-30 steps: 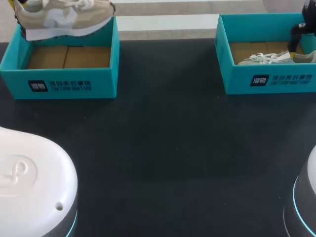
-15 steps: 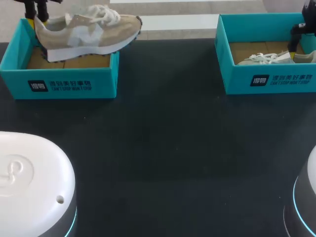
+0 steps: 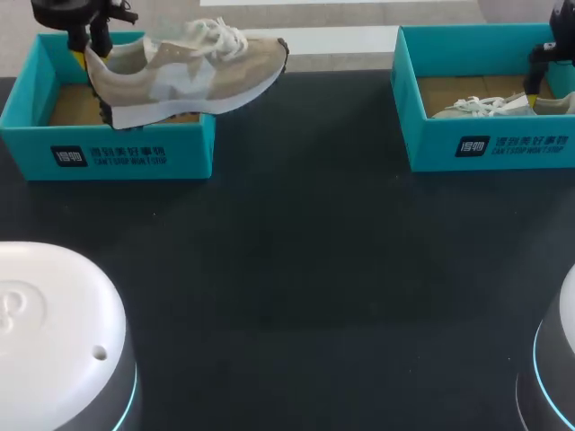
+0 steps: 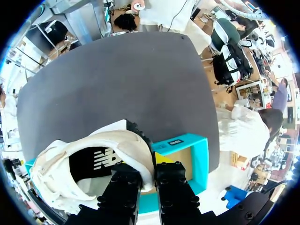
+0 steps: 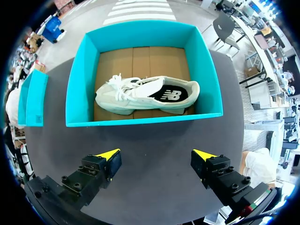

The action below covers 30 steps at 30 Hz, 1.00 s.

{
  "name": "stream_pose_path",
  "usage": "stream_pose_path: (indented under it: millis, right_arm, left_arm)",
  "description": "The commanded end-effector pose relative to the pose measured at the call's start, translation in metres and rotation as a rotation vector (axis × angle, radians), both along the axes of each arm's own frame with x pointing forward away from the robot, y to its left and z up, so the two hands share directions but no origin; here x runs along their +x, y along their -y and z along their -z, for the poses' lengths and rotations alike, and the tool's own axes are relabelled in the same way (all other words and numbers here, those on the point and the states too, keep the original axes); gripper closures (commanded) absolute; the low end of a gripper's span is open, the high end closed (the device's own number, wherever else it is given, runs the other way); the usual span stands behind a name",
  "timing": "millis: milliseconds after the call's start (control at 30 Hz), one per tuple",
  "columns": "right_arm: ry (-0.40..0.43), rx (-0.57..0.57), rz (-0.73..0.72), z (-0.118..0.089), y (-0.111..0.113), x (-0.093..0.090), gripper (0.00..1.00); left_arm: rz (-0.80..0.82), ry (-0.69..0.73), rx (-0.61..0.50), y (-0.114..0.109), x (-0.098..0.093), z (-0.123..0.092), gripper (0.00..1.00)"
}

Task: Take the shoe out of the shoebox, open the shoe tongue, remove and reinsert the insole, then place the shoe into the shoebox

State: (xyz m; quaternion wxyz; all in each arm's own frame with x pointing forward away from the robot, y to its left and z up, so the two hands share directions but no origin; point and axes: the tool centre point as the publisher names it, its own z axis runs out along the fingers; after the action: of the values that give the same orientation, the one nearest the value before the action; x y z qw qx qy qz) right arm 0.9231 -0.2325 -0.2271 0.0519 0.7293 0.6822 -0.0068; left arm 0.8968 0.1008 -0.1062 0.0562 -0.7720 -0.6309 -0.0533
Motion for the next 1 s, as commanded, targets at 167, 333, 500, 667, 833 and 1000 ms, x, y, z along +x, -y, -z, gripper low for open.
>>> stream_pose_path:
  millis: [167, 333, 500, 667, 833, 1000]
  right_arm:
    - [0.001, 0.0, 0.0, 0.0, 0.0, 0.0, 0.0]
    - [0.001, 0.0, 0.0, 0.0, 0.0, 0.0, 0.0]
    - [0.001, 0.0, 0.0, 0.0, 0.0, 0.0, 0.0]
    - [0.001, 0.0, 0.0, 0.0, 0.0, 0.0, 0.0]
    - [0.001, 0.0, 0.0, 0.0, 0.0, 0.0, 0.0]
    - [0.001, 0.0, 0.0, 0.0, 0.0, 0.0, 0.0]
  left_arm:
    - [0.015, 0.086, -0.021, -0.003, -0.004, 0.0, 1.0]
    - [0.01, 0.085, 0.019, 0.009, -0.015, 0.003, 1.0]
    - [-0.005, 0.092, 0.031, 0.041, -0.042, 0.007, 1.0]
    - [-0.033, 0.086, 0.061, 0.072, -0.062, 0.016, 1.0]
    - [-0.031, 0.078, 0.062, 0.108, -0.078, 0.032, 1.0]
    - [-0.007, 0.07, 0.066, 0.142, -0.09, 0.047, 1.0]
